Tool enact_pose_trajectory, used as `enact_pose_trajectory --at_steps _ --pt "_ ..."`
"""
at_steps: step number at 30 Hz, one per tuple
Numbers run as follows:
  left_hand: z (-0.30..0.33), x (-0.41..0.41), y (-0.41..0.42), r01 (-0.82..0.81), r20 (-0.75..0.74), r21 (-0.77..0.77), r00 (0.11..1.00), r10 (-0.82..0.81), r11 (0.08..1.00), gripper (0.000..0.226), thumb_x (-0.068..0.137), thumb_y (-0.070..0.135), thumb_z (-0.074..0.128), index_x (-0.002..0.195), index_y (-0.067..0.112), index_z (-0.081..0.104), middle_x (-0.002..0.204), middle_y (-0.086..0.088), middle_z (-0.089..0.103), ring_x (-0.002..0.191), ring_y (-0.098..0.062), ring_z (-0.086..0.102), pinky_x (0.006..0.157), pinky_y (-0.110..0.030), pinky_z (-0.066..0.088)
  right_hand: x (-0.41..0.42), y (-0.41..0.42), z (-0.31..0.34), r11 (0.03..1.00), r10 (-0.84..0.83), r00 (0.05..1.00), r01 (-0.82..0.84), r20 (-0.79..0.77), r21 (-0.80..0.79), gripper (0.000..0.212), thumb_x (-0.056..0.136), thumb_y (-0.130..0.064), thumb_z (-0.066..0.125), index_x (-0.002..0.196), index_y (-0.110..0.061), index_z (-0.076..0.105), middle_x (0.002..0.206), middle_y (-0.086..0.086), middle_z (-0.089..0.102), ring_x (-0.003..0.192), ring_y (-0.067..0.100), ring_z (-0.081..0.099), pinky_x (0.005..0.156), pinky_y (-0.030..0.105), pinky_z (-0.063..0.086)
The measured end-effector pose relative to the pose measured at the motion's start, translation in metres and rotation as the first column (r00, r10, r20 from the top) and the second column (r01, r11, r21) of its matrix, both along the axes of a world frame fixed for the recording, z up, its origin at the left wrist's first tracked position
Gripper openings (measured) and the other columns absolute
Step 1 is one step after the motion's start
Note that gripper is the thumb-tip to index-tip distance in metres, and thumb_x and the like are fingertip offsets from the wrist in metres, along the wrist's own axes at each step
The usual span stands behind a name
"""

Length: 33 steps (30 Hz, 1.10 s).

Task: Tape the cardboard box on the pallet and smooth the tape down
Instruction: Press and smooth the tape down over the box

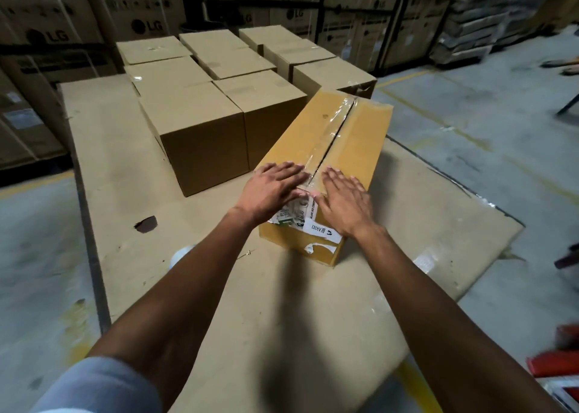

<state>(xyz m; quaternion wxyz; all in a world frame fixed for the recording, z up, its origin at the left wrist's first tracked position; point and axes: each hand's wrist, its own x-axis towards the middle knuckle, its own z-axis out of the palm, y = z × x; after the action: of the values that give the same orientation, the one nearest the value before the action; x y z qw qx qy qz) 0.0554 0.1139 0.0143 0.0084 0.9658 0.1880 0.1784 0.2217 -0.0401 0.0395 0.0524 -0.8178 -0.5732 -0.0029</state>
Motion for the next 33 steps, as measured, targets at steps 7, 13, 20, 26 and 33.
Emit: enact_pose_trajectory --at_steps 7,13,20,26,33 --pt "-0.018 0.0 0.008 0.048 0.103 0.031 0.993 -0.051 0.998 0.063 0.104 0.059 0.056 0.159 0.031 0.049 0.168 0.004 0.044 0.156 -0.02 0.04 0.12 -0.046 0.033 -0.002 0.005 -0.015 0.997 -0.032 0.992 0.023 0.124 0.074 0.081 0.102 -0.073 0.035 0.167 -0.025 0.024 0.174 0.004 0.025 0.161 0.022 0.024 0.131 0.048 0.019" --pt "-0.016 -0.003 0.012 0.069 0.049 0.04 0.996 -0.071 0.997 0.071 0.103 0.061 0.058 0.164 0.03 0.04 0.171 0.005 0.038 0.158 -0.02 0.036 0.12 -0.046 0.032 -0.003 0.007 -0.007 1.0 0.018 0.988 -0.014 0.151 -0.026 0.085 0.098 -0.075 0.043 0.168 -0.038 0.013 0.177 0.001 0.013 0.162 0.028 0.022 0.129 0.056 0.021" --pt "-0.013 -0.001 0.012 0.04 0.055 0.036 0.998 -0.042 0.999 0.058 0.113 0.055 0.033 0.164 0.03 0.041 0.166 0.006 0.046 0.155 -0.02 0.041 0.115 -0.044 0.032 -0.011 0.01 0.0 1.0 0.004 0.993 -0.002 0.118 -0.013 0.07 0.105 -0.07 0.016 0.166 -0.036 0.02 0.177 -0.003 0.014 0.161 0.029 0.023 0.127 0.062 0.021" --pt "-0.011 -0.005 0.015 0.099 -0.008 0.042 0.995 -0.099 0.994 0.077 0.101 0.048 0.067 0.167 0.028 0.034 0.171 0.005 0.039 0.158 -0.021 0.036 0.117 -0.047 0.033 -0.005 0.009 0.0 0.994 0.074 0.983 -0.06 0.171 -0.089 0.08 0.102 -0.071 0.036 0.168 -0.031 0.015 0.178 -0.007 0.007 0.163 0.025 0.019 0.126 0.064 0.022" --pt "-0.009 -0.005 0.017 0.098 0.033 0.022 0.995 -0.099 0.995 0.055 0.113 0.053 0.04 0.163 0.031 0.042 0.167 0.006 0.045 0.156 -0.019 0.039 0.116 -0.045 0.033 -0.009 0.008 -0.001 1.0 0.028 0.996 -0.027 0.085 -0.007 0.07 0.105 -0.07 0.014 0.166 -0.037 0.02 0.176 -0.008 0.012 0.162 0.022 0.02 0.128 0.062 0.016"
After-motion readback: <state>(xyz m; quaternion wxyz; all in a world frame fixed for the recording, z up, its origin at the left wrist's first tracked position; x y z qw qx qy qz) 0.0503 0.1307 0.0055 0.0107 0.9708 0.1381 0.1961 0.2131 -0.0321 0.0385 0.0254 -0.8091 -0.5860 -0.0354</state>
